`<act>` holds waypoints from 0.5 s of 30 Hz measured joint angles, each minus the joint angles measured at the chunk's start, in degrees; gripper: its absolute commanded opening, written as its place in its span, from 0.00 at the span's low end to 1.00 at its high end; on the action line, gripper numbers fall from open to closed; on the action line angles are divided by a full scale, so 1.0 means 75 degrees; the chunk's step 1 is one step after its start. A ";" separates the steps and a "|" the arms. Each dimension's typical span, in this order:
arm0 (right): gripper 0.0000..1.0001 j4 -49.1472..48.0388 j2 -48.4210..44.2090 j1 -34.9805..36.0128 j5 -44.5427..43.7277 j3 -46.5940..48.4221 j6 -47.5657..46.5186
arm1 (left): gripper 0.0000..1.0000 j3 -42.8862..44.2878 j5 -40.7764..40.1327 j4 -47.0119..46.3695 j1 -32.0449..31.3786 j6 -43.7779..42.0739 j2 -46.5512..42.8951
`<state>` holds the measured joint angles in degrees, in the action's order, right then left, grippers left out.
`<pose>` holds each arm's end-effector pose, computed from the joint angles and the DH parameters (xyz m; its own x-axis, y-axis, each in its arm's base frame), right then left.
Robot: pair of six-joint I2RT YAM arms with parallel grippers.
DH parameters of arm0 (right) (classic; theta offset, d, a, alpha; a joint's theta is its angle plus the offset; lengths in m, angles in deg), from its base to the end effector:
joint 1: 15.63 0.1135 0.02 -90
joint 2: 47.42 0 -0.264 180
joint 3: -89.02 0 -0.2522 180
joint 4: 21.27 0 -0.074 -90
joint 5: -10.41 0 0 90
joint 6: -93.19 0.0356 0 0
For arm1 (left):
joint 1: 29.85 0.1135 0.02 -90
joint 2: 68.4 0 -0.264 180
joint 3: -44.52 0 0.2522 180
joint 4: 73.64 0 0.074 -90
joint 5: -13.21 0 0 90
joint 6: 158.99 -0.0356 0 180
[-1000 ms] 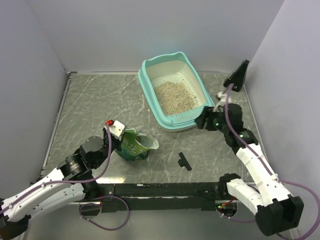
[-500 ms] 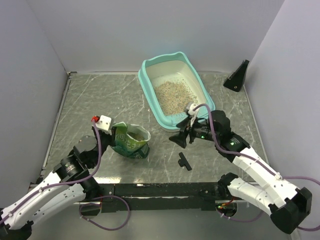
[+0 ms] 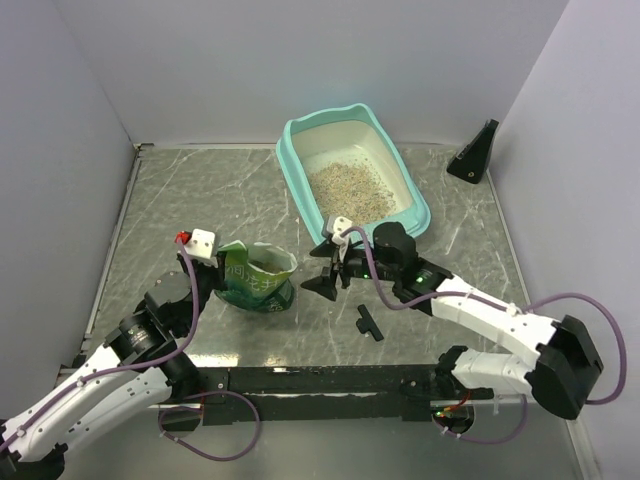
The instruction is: Fill the litter box with clean litter
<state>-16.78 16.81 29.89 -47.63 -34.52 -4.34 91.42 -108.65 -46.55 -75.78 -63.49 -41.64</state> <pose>0.1666 0.1965 0.2950 -0.0207 -0.1797 -0.9835 -0.9789 0.2036 -0.0166 0.1001 -0.0764 0.3066 -0.1073 -0.0062 -0.9942 0.2366 0.9711 -0.0316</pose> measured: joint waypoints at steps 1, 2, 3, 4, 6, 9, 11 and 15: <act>0.84 -0.0160 0.0114 0.0000 0.0000 0.0003 -0.0012 | 0.01 0.0000 0.0000 0.0003 0.0000 0.0000 0.0000; 0.84 -0.0356 0.0268 0.0017 0.0003 0.0006 -0.0017 | 0.01 0.0000 0.0000 0.0006 0.0000 0.0000 0.0000; 0.84 -0.0539 0.0443 0.0029 0.0029 0.0006 -0.0026 | 0.01 0.0000 0.0000 0.0006 0.0000 0.0000 0.0000; 0.84 -0.0676 0.0606 0.0035 0.0076 0.0006 -0.0038 | 0.01 0.0000 0.0000 0.0006 0.0000 0.0000 0.0000; 0.84 -0.0918 0.0886 0.0038 0.0181 0.0009 -0.0052 | 0.01 0.0000 0.0000 0.0009 0.0000 0.0000 -0.0003; 0.84 -0.1230 0.1119 0.0038 0.0329 0.0009 -0.0067 | 0.01 0.0000 0.0000 0.0009 0.0003 -0.0003 -0.0009; 0.84 -0.1486 0.1166 0.0044 0.0434 0.0009 -0.0067 | 0.01 0.0000 0.0000 0.0009 0.0006 -0.0006 -0.0009; 0.84 -0.1935 0.1230 0.0055 0.0653 0.0020 -0.0067 | 0.01 0.0000 0.0003 0.0009 0.0006 -0.0006 -0.0009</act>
<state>-31.30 26.03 30.31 -42.73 -34.36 -4.84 91.42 -108.62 -46.49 -75.73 -63.54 -41.70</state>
